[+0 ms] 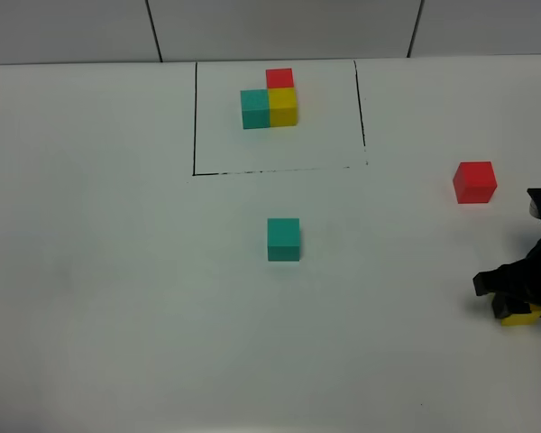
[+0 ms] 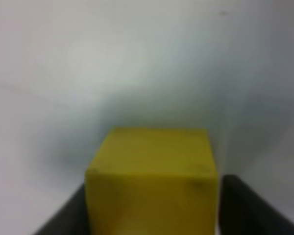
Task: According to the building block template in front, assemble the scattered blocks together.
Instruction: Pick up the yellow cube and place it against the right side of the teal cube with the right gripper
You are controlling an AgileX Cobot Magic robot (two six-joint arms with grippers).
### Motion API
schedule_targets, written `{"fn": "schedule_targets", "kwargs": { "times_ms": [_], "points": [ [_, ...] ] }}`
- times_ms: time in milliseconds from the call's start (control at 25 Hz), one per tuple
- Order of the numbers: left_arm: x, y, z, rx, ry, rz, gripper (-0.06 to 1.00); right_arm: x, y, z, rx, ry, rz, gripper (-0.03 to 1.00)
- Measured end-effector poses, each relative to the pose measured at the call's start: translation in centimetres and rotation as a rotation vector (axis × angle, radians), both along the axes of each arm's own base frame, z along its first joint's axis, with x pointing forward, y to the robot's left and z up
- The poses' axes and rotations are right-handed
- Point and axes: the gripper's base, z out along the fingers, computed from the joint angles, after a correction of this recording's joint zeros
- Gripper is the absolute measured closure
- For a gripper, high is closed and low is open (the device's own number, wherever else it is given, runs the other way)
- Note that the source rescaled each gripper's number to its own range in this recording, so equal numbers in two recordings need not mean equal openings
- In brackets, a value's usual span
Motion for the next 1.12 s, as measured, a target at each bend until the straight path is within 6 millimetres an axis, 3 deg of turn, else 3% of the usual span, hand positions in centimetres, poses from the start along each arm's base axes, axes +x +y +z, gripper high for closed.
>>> {"fn": "schedule_targets", "kwargs": {
  "times_ms": [160,280,560,680,880,1120],
  "points": [
    [0.0,0.0,0.0,0.0,0.0,0.0,0.14,0.4,0.0,0.3,0.001,0.001,0.016,0.94],
    [0.0,0.0,0.0,0.0,0.0,0.0,0.14,1.6,1.1,1.6,-0.003,-0.008,0.129,0.94],
    [0.0,0.0,0.0,0.0,0.0,0.0,0.14,4.2,8.2,6.1,-0.114,-0.14,0.831,0.94],
    [0.0,0.0,0.0,0.0,0.0,0.0,0.14,5.2,11.2,7.0,-0.148,-0.194,1.06,0.94],
    [0.0,0.0,0.0,0.0,0.0,0.0,0.14,7.8,14.5,5.0,-0.227,-0.119,1.288,0.94],
    [0.0,0.0,0.0,0.0,0.0,0.0,0.14,9.4,16.6,2.6,-0.246,-0.056,1.405,0.94]
  ]
}}
